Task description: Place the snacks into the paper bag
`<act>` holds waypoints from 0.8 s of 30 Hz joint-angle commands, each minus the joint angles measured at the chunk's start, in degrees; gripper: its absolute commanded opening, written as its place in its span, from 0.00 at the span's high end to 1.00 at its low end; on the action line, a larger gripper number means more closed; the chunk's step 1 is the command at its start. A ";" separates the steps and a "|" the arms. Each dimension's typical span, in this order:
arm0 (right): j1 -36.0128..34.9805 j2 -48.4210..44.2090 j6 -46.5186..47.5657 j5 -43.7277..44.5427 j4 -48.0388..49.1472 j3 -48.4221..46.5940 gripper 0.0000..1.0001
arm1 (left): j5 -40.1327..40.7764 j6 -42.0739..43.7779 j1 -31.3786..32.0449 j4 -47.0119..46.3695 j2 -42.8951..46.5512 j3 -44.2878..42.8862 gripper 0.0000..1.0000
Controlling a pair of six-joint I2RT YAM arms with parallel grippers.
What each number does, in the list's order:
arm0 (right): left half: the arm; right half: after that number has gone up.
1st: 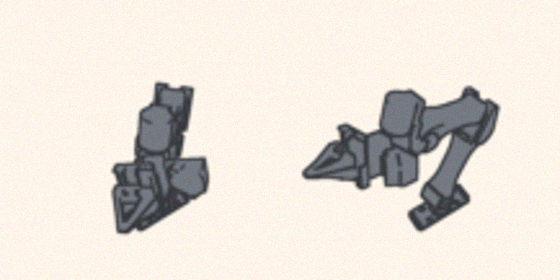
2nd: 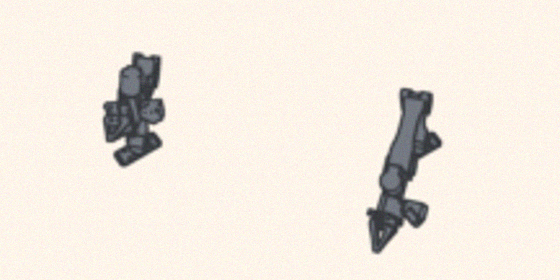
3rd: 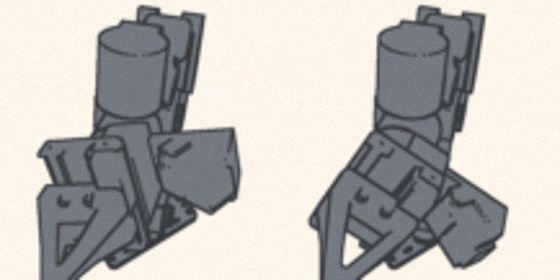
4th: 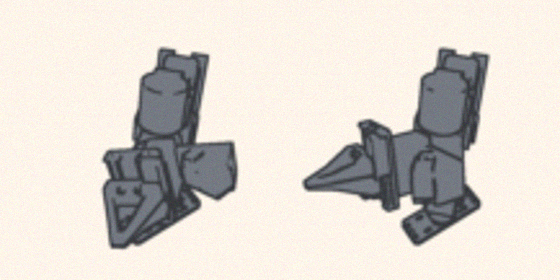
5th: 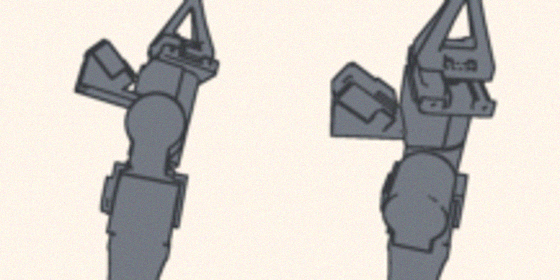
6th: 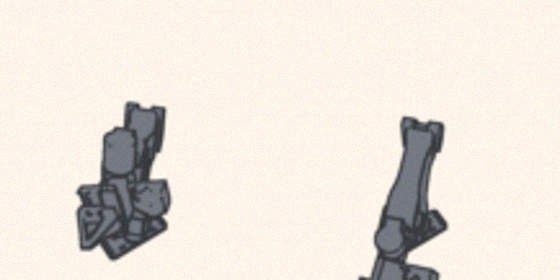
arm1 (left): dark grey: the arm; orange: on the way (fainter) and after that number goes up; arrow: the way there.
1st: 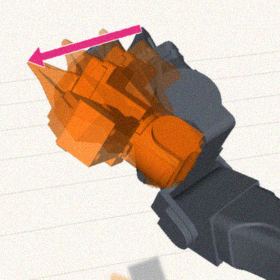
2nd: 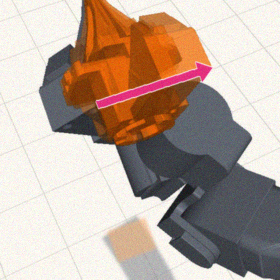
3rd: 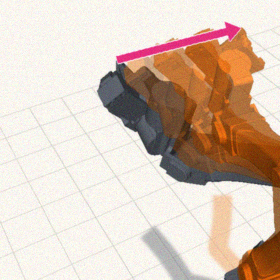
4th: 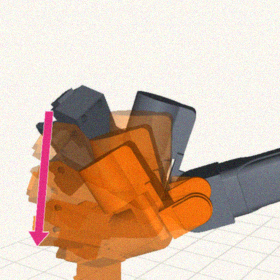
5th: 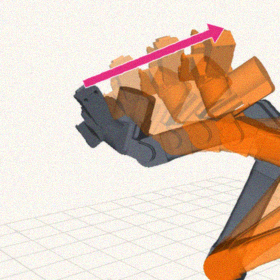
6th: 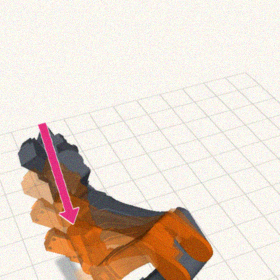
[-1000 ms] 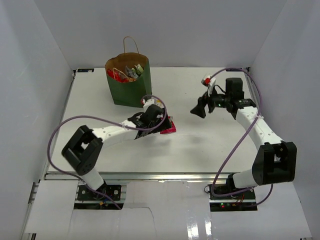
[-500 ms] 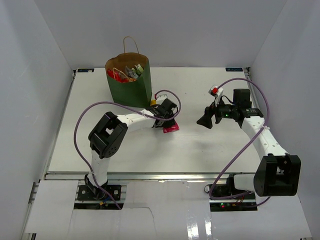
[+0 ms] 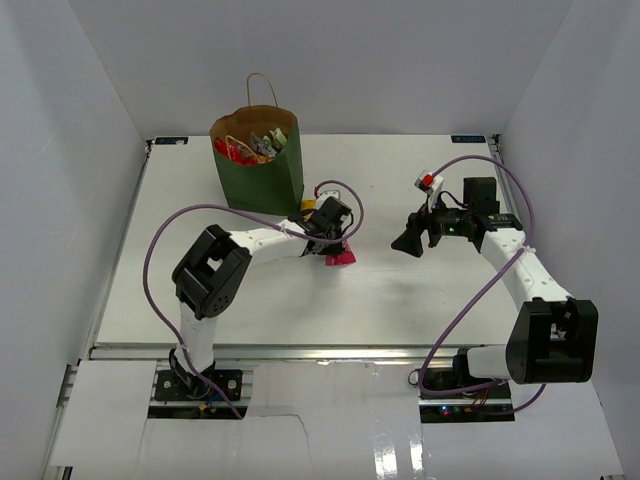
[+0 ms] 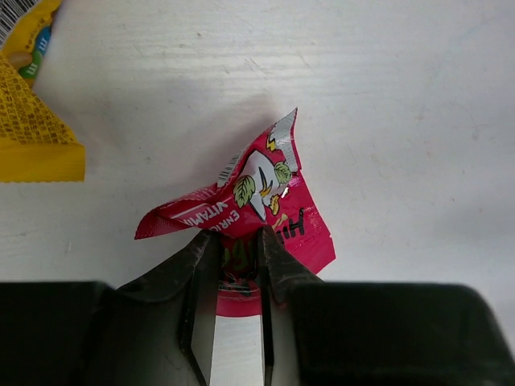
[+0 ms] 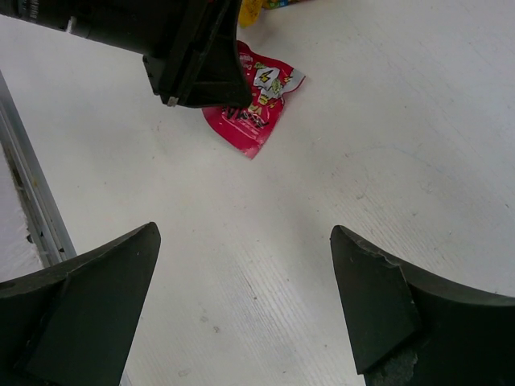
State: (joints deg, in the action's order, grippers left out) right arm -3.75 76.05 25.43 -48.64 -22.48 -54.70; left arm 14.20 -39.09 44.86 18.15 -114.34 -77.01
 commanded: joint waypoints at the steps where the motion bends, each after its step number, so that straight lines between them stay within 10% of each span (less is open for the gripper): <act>1: 0.14 -0.73 -0.21 -1.89 1.12 -1.55 0.08 | -4.34 5.59 0.31 -2.76 9.21 0.90 0.89; 13: 0.14 -0.38 -0.12 -2.16 1.47 -2.17 0.08 | -0.75 6.66 -10.05 1.71 22.14 -17.02 0.97; 24: 0.14 -0.47 -0.56 -2.77 2.88 -0.76 0.08 | 6.63 10.17 -21.83 12.24 12.32 -36.44 0.93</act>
State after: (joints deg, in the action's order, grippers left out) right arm -3.75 76.05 25.28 -49.78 -21.91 -54.70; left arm 18.83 -30.89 24.10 23.70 -98.63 -110.63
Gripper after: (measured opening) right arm 0.921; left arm 0.308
